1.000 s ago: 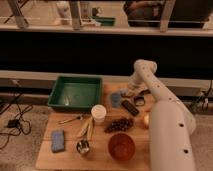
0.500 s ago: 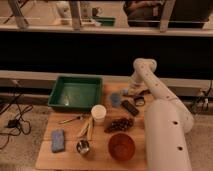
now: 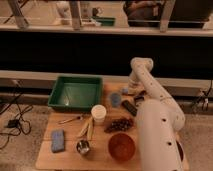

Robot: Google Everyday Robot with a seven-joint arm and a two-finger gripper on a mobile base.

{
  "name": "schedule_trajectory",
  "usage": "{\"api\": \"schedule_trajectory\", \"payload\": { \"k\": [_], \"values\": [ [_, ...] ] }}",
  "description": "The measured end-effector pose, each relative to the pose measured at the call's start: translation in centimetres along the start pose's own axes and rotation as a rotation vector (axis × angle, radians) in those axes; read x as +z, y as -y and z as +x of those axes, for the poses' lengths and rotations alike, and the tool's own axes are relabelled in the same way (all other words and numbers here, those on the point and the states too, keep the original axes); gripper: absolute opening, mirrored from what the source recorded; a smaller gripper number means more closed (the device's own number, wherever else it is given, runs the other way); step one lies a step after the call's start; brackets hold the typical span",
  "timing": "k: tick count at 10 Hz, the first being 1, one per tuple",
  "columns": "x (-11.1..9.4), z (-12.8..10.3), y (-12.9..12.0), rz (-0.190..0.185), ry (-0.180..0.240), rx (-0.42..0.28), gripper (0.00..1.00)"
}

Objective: Wipe table surface with towel

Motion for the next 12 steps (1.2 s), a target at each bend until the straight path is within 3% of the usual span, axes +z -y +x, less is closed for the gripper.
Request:
{"api": "schedule_trajectory", "payload": {
  "k": [5,9,12],
  "values": [
    [0.0,-2.6,-1.0,0.012,0.073,-0.048,0.00],
    [-1.4,-1.1,-2.1,0.013,0.051,-0.037,0.00],
    [-1.8,0.9,-2.1,0.006,0.002,0.006,0.00]
  ]
}}
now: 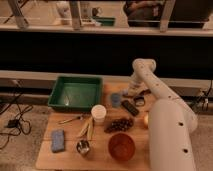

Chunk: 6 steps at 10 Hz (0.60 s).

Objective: Wipe table surface with towel

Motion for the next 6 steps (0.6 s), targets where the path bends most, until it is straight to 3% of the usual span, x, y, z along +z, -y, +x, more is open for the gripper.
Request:
{"api": "schedule_trajectory", "payload": {
  "k": [4,6],
  "values": [
    [1.1,-0.2,1.7,-0.007,-0.027,0.024,0.00],
    [2.3,-3.0,1.6,-0.016,-0.002,-0.012,0.00]
  ]
}}
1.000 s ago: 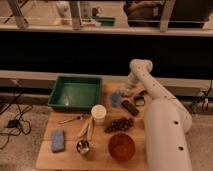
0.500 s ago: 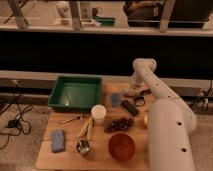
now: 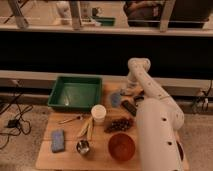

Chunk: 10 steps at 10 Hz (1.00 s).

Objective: Wipe table surface with towel

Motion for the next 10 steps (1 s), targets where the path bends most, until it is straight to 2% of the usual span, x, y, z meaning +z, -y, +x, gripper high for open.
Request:
{"api": "schedule_trajectory", "payload": {
  "k": [1,4,7,10],
  "values": [
    [0.1,-1.0,-0.4,0.000,0.018,-0.020,0.00],
    [-0.4,-0.5,-1.2,0.010,0.033,-0.036,0.00],
    [-0.3,-0.1,-0.4,0.037,0.044,-0.060,0.00],
    [0.0,-0.2,0.2,0.062,0.077,-0.090,0.00]
  ]
}}
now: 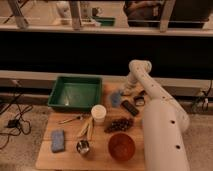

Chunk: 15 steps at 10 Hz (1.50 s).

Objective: Wipe table surface with towel

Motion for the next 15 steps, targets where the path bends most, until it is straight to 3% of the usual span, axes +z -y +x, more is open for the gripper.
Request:
{"api": "schedule_trajectory", "payload": {
  "k": [6,10,15],
  "values": [
    [-1.4,1.2,0.8,0.066,0.055,0.010,0.00],
    [-1.4,1.1,0.8,0.067,0.057,0.009,0.03],
    [-1.4,1.1,0.8,0.067,0.057,0.008,0.54]
  ]
}}
